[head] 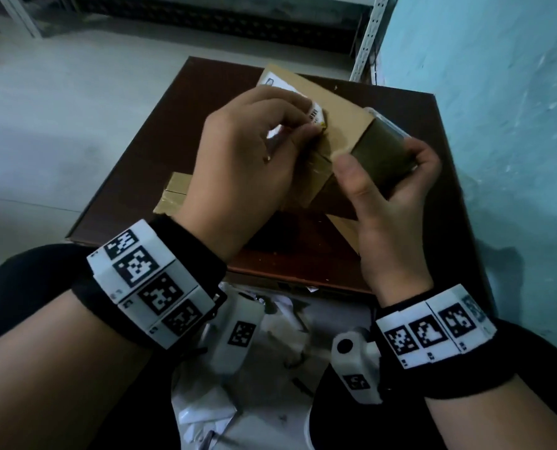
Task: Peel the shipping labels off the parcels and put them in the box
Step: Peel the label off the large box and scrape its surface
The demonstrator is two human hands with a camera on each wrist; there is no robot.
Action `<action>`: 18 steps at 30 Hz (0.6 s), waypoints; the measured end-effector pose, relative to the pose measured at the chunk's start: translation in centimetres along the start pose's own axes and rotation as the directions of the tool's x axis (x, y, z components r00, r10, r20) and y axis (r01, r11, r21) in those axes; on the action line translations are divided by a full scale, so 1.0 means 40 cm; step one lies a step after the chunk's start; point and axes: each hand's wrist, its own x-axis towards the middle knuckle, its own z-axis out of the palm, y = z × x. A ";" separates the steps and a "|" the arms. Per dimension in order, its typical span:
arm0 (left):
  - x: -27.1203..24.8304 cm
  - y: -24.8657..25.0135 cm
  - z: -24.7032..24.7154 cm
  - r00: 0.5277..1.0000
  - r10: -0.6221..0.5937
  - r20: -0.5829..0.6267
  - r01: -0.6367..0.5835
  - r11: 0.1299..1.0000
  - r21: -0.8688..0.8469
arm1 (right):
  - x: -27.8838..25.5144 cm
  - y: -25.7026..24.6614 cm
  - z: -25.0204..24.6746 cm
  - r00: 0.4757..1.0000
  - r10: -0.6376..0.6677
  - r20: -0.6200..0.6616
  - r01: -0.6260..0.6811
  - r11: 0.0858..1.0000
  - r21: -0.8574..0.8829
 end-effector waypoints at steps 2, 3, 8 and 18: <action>-0.005 -0.002 0.005 0.999 -0.034 0.003 0.035 0.999 -0.029 | 0.006 0.000 0.006 0.996 0.067 -0.062 -0.062 0.995 0.080; -0.008 0.003 0.005 0.994 -0.113 0.001 0.113 0.989 -0.091 | 0.009 0.000 0.005 0.992 0.099 -0.080 -0.089 0.989 0.118; -0.004 0.035 0.004 0.899 -0.438 0.020 0.398 0.798 -0.452 | 0.007 0.006 0.010 0.990 0.073 -0.117 -0.057 0.990 0.132; -0.006 -0.003 0.012 0.976 -0.219 0.020 0.219 0.969 -0.110 | 0.022 0.006 0.004 0.982 0.101 -0.158 -0.098 0.995 0.027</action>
